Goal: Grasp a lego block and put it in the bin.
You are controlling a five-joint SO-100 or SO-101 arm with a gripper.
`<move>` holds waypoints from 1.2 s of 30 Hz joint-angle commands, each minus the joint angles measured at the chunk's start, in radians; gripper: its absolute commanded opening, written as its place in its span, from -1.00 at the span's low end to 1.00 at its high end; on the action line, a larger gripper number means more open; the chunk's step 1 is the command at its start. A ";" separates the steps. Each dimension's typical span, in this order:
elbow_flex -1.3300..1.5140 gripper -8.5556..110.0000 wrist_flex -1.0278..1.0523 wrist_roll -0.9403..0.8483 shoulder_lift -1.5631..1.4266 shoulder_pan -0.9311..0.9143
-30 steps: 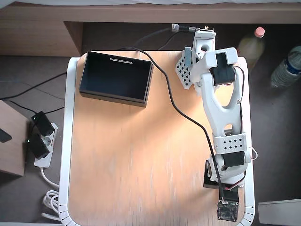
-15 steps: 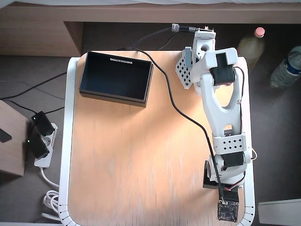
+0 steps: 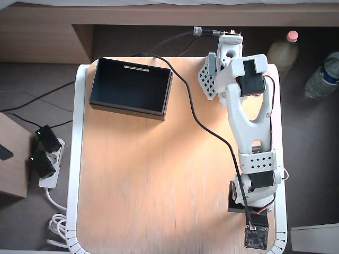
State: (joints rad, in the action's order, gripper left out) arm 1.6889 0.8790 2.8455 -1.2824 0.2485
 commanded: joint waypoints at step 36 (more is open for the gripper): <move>-0.121 -0.85 0.360 0.095 -0.638 -0.615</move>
State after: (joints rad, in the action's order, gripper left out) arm 1.6889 1.1904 2.9314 -1.7702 -0.2700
